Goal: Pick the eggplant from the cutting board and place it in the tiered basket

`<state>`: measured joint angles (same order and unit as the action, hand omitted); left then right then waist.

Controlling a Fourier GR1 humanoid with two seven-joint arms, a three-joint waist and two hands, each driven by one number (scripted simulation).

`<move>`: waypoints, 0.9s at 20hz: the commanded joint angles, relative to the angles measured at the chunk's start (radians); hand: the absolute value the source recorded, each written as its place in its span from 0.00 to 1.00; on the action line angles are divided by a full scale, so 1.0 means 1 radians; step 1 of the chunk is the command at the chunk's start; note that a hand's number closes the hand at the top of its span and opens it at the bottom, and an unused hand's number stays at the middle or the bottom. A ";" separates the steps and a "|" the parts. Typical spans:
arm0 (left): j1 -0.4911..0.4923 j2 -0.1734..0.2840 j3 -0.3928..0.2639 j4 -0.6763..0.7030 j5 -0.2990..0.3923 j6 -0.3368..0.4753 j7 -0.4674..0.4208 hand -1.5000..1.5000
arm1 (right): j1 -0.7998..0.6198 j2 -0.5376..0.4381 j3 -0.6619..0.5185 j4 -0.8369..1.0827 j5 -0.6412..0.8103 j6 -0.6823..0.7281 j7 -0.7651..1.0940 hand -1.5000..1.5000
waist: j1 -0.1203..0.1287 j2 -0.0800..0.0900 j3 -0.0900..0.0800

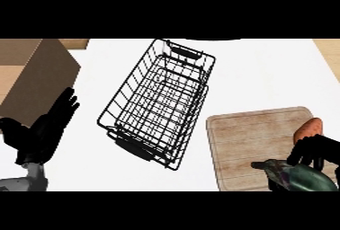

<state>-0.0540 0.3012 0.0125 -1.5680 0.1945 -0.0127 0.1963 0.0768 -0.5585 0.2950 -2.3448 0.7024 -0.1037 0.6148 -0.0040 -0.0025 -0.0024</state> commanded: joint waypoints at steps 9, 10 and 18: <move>-0.032 0.004 0.008 -0.003 -0.010 -0.017 0.035 0.50 | -0.698 0.339 0.261 0.137 0.131 0.256 0.534 1.00 | 0.023 0.000 -0.001; -0.010 -0.040 -0.020 -0.013 -0.039 0.023 0.026 0.50 | -0.743 0.377 0.241 0.187 0.117 0.271 0.537 1.00 | 0.021 0.001 0.000; -0.034 -0.016 0.026 0.037 -0.021 -0.027 -0.011 0.50 | -0.874 0.554 0.275 0.459 0.197 0.223 0.588 1.00 | 0.015 0.002 0.001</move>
<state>-0.0772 0.2690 0.0081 -1.5519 0.1622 -0.0193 0.2036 -0.7291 -0.0717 0.5315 -1.9871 0.8711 0.1283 1.0679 0.0120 -0.0016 -0.0020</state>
